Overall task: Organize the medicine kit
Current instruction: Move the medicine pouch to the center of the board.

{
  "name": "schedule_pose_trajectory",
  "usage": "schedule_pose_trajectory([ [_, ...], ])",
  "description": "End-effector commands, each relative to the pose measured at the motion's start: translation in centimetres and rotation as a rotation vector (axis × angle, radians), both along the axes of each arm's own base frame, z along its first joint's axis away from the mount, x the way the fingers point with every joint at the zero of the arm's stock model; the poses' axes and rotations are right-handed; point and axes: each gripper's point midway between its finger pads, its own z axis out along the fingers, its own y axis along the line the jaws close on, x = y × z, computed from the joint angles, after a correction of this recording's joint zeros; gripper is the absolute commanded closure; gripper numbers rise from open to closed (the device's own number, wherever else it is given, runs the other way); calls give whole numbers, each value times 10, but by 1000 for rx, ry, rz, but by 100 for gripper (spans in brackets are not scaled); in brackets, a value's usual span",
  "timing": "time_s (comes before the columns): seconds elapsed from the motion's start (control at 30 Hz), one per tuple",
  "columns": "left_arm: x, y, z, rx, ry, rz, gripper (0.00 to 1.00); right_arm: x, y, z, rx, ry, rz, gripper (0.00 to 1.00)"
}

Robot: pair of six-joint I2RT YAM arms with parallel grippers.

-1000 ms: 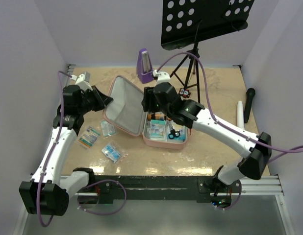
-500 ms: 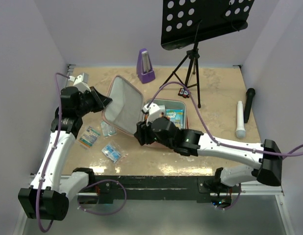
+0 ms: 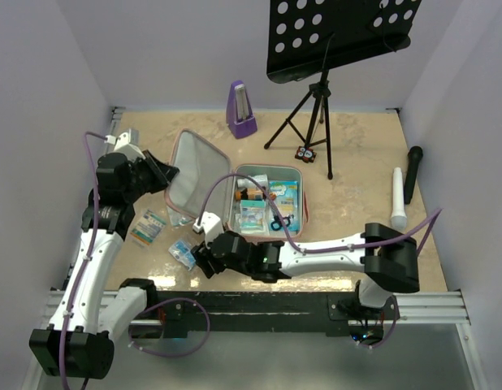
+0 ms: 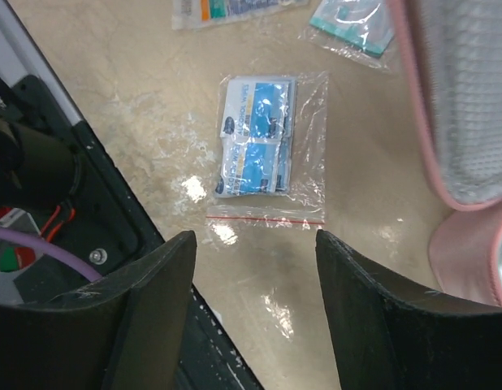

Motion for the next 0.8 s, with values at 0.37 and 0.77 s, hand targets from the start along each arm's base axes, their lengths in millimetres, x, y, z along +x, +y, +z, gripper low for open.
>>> schedule_pose_trajectory([
  [0.37, 5, 6, -4, -12, -19, 49, 100, 23, 52, -37, -28, -80, -73, 20],
  [0.77, 3, 6, -5, -8, -17, 42, 100, 28, 59, -85, -166, -61, -95, 23],
])
